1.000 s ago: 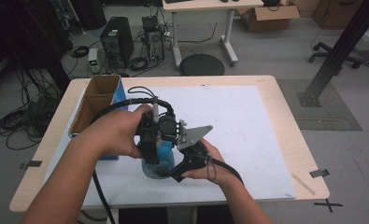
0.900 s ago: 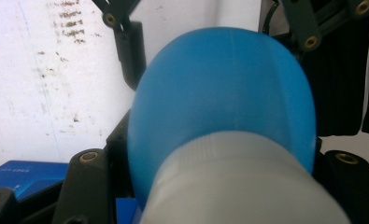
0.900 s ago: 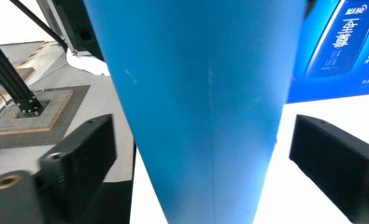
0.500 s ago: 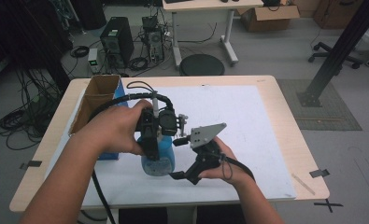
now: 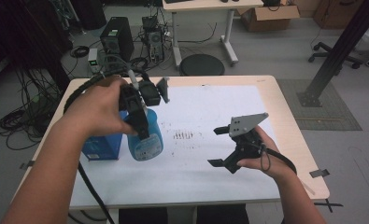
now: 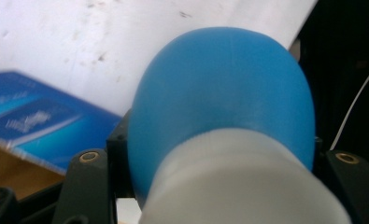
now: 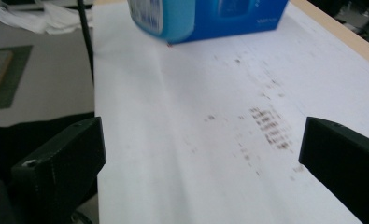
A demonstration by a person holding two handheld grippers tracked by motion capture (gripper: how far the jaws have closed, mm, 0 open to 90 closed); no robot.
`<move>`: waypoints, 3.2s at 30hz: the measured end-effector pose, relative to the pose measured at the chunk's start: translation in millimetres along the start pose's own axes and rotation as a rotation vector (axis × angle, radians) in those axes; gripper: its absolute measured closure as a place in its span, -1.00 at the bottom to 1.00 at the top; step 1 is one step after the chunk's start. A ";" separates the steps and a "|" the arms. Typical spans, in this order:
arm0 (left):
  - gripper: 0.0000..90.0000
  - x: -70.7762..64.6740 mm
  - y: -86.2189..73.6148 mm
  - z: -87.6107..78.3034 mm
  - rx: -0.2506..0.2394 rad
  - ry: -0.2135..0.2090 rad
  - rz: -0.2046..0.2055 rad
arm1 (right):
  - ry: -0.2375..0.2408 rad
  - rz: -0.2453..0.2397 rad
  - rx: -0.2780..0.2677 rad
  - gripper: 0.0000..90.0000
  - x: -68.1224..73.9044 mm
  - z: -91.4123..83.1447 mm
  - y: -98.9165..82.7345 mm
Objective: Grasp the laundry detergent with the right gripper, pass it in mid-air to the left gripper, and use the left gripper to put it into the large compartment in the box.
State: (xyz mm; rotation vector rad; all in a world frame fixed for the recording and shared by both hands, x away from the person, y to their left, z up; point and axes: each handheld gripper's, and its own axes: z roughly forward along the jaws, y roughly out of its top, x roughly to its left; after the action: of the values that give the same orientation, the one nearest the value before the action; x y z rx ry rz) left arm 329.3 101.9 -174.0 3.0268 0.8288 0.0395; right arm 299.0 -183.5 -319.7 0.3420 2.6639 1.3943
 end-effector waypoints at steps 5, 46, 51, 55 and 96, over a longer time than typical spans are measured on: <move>-0.13 19.6 -6.4 -19.9 -0.024 0.021 -0.185 | -0.042 0.020 -0.002 -0.98 -7.0 -17.3 -4.1; -0.13 151.2 -98.7 -73.1 -0.032 0.035 -0.978 | -0.130 0.065 0.109 -0.97 -26.6 -42.7 -22.2; -0.13 155.8 -98.2 -60.5 -0.023 0.020 -0.977 | -0.133 0.067 0.133 -0.97 -29.3 -42.0 -21.6; -0.13 159.7 -98.6 -49.0 -0.021 0.012 -0.979 | -0.132 0.063 0.143 -0.97 -30.0 -43.5 -18.6; -0.14 170.6 -96.6 75.3 0.062 -0.047 -0.961 | -0.112 0.051 0.153 -0.96 -25.8 -49.1 -9.2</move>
State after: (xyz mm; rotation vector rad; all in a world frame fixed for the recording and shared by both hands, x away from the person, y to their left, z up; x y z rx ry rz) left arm 428.7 272.2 -246.2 2.3256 2.1570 -0.0602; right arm 312.5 -234.1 -299.3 0.4914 2.6928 1.1491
